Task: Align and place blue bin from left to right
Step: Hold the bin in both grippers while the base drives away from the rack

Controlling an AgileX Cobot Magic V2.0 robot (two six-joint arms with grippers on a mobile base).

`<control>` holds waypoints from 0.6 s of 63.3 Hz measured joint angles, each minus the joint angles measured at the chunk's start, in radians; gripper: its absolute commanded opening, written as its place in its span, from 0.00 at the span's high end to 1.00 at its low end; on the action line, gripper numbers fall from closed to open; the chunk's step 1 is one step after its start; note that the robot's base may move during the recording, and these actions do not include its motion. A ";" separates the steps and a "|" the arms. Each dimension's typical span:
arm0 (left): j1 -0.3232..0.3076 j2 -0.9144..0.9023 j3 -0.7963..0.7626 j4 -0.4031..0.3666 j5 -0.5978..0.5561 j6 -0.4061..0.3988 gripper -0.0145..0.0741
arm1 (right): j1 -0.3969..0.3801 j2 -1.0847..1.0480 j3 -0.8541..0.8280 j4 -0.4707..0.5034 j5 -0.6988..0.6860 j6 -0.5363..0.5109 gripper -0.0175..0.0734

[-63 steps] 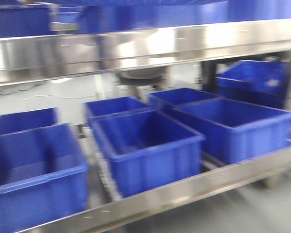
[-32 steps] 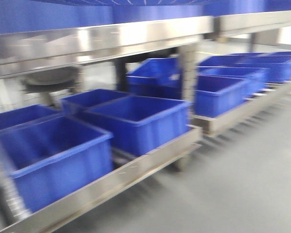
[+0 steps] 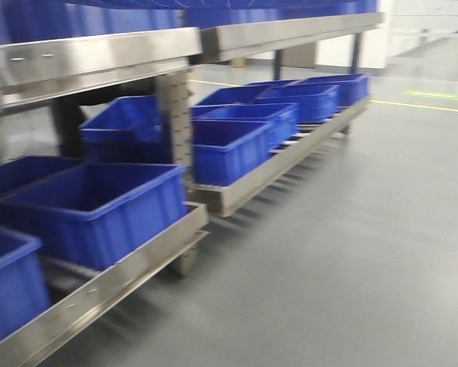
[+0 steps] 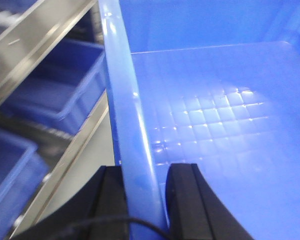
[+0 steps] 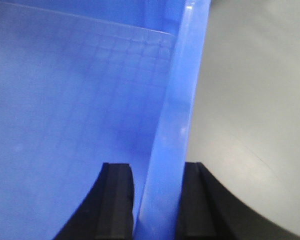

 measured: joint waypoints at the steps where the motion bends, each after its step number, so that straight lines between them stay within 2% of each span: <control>1: 0.000 0.000 0.000 0.000 0.000 0.000 0.85 | 0.000 0.000 0.000 0.000 0.000 0.000 0.88; 38: 0.000 0.000 0.000 0.000 0.000 0.000 0.85 | 0.000 0.000 0.000 0.000 0.000 0.000 0.88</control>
